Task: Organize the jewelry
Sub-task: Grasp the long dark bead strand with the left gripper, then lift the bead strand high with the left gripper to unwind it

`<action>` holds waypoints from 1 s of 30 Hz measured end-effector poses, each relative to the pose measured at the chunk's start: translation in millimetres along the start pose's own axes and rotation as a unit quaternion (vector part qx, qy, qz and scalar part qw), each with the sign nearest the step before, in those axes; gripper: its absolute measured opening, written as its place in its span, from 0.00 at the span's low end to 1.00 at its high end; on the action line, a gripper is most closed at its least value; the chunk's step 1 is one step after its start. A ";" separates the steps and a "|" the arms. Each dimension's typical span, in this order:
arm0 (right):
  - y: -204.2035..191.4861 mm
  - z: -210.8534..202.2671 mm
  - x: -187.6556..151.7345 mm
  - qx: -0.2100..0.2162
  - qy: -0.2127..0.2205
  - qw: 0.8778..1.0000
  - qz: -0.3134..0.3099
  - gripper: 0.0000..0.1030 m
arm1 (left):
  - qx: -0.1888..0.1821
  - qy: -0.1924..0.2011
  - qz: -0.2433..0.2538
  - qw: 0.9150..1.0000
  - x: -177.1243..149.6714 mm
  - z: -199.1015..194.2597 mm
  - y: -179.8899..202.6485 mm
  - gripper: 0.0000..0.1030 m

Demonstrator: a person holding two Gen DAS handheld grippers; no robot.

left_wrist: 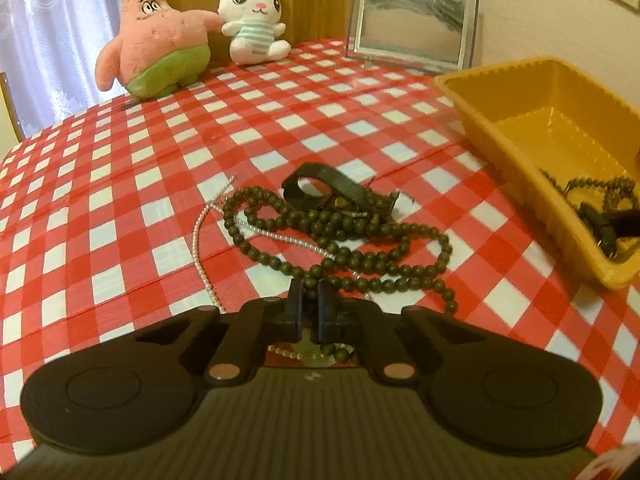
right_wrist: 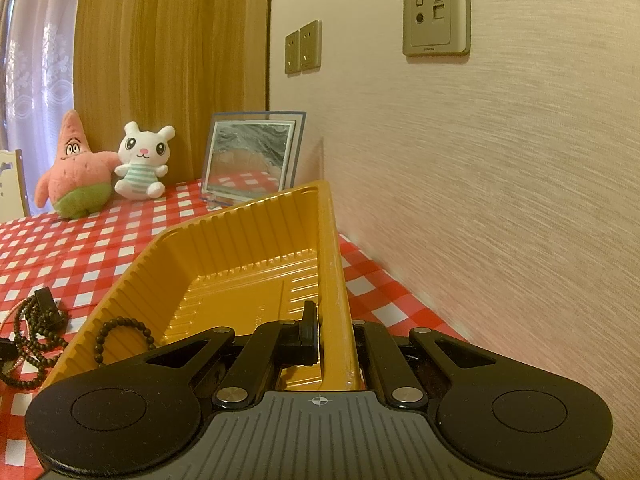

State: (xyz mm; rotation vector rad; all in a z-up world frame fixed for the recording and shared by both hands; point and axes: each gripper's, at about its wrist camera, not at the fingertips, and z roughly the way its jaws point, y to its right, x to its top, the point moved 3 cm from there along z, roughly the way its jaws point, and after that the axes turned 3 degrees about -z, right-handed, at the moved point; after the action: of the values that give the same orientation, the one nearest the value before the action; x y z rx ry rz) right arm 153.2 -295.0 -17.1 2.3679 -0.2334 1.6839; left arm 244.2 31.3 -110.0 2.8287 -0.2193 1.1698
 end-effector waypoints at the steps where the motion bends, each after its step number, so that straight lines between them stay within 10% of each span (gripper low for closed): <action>1: 0.0 0.2 -0.1 -0.001 0.000 1.000 -0.001 0.03 | -0.002 0.006 -0.003 1.000 3.1 -5.5 -0.6 0.06; 17: 0.3 -1.9 2.3 0.006 0.005 1.000 0.014 0.04 | 0.009 0.196 0.031 0.980 135.6 -174.6 -10.9 0.06; 30: 2.3 -2.6 2.9 0.015 0.005 1.000 0.020 0.04 | 0.003 0.278 0.046 0.959 199.3 -249.8 10.0 0.06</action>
State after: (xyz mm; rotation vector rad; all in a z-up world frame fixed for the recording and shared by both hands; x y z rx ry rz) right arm 151.2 -296.5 -13.3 2.3900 -0.2565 1.7293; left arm 208.0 31.1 207.7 2.3816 -0.3074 1.9183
